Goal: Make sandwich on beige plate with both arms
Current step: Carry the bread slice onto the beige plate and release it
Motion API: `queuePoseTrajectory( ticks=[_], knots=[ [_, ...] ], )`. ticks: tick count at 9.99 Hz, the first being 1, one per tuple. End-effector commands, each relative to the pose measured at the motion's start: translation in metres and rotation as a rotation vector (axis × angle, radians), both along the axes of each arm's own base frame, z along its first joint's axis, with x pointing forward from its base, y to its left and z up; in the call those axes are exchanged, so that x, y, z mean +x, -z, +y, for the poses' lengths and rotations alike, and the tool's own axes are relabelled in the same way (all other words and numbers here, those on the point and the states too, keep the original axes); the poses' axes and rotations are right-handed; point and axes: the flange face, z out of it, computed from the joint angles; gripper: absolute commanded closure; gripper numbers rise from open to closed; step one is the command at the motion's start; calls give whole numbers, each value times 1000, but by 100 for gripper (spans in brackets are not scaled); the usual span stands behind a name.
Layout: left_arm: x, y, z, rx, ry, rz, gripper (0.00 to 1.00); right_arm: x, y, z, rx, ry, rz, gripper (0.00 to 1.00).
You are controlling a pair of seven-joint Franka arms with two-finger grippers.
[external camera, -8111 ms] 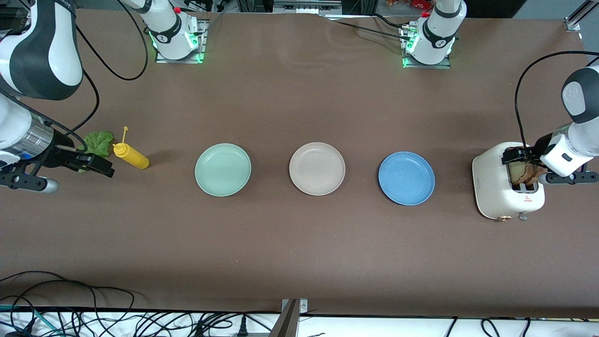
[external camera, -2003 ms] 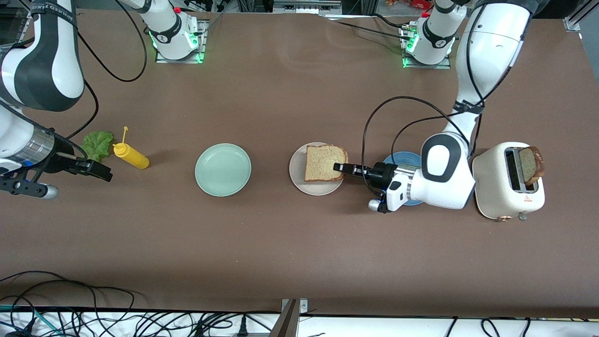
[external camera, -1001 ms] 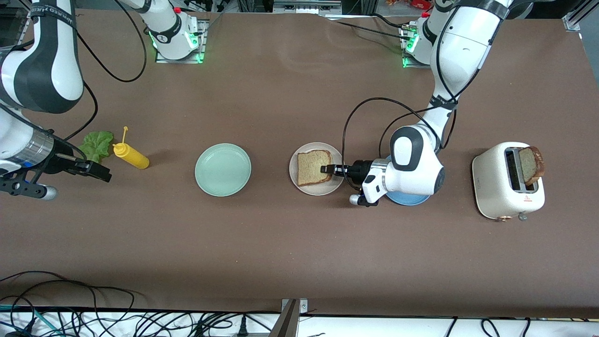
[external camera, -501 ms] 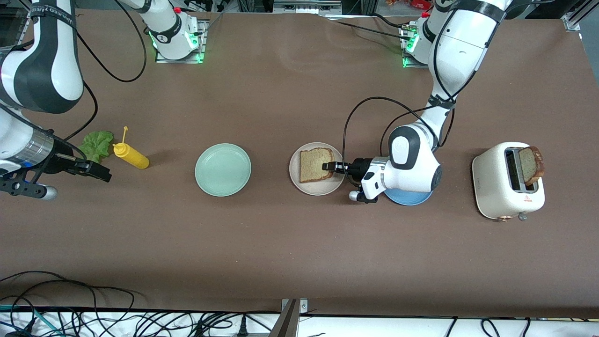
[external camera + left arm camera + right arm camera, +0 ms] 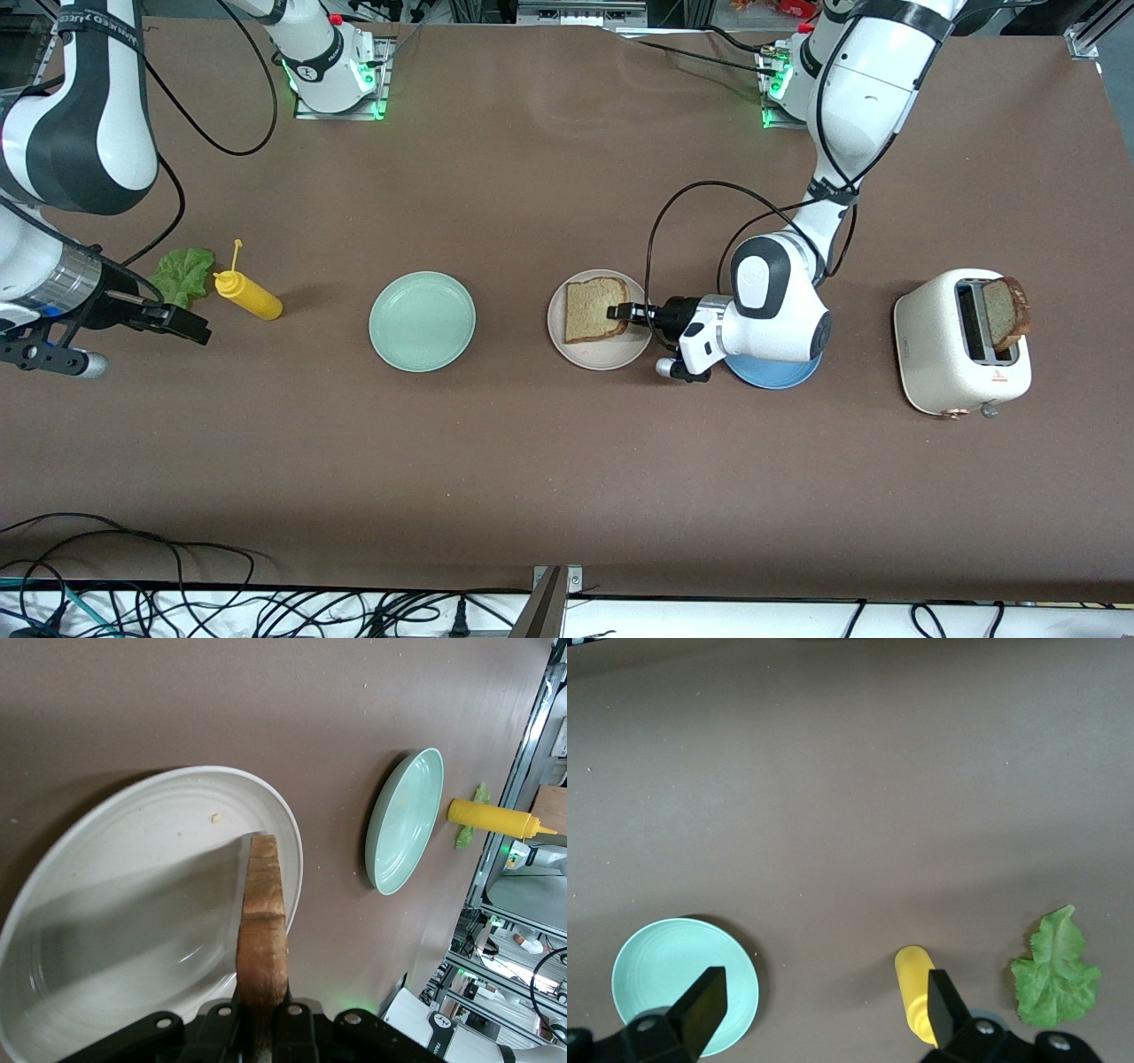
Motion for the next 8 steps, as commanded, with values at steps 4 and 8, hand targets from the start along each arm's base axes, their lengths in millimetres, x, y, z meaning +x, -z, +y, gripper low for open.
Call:
queuePoseTrajectory(
  ticks=[4,8],
  knots=[
    [0,4,13,38,33,-27,0,-1,-2,-2,-9,-4,-4,0],
    [12,-5,44,63,64,-26,0,0,-2,-41,-77,-28,3,0]
  ],
)
